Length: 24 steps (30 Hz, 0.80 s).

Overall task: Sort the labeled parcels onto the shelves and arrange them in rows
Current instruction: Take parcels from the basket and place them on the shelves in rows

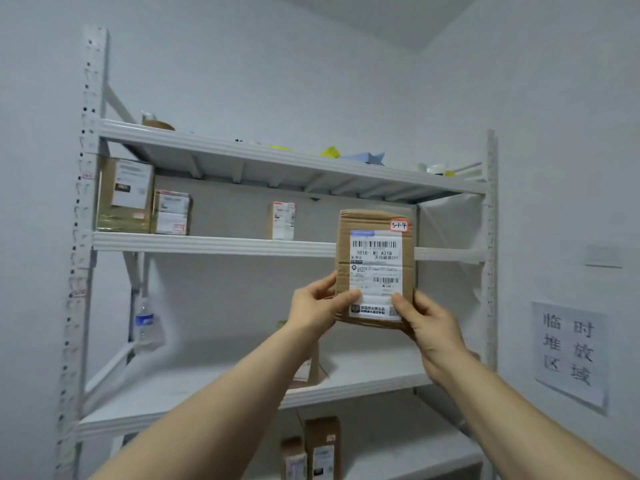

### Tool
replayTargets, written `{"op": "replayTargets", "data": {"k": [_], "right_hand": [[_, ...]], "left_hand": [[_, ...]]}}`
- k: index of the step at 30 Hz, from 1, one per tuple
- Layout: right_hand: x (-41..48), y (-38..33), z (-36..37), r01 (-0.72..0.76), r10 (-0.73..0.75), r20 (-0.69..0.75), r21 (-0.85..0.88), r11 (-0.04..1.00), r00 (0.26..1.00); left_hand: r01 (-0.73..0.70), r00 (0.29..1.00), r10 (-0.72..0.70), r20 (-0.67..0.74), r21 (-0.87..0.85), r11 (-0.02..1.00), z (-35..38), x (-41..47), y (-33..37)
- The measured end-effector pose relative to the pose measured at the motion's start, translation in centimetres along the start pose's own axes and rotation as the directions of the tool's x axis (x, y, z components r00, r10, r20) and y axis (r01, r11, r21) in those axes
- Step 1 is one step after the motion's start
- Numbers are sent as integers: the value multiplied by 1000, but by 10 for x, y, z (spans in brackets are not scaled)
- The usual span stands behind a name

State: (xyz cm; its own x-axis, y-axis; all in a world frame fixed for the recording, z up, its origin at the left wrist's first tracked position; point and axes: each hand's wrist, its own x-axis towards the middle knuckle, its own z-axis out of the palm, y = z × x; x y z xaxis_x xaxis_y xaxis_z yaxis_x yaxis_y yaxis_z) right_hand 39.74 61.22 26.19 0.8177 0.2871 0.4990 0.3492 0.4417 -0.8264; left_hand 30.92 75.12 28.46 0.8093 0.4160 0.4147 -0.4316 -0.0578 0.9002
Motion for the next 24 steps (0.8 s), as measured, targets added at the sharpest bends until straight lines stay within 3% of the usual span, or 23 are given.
{"op": "replayTargets", "data": {"k": [8,16,24], "right_hand": [[95,60,107,-17,7,145,68,998,989],[180,97,193,123,-127,194,34,992,973],[274,127,245,268,-254,302,-5,964,919]], "left_hand": [[-134,978,161,-136,189,973,-99,82,3],[-183,923,287,-258,362,914,-161,157,13],[-162,865,327,-381,404,900,-198,247,17]]}}
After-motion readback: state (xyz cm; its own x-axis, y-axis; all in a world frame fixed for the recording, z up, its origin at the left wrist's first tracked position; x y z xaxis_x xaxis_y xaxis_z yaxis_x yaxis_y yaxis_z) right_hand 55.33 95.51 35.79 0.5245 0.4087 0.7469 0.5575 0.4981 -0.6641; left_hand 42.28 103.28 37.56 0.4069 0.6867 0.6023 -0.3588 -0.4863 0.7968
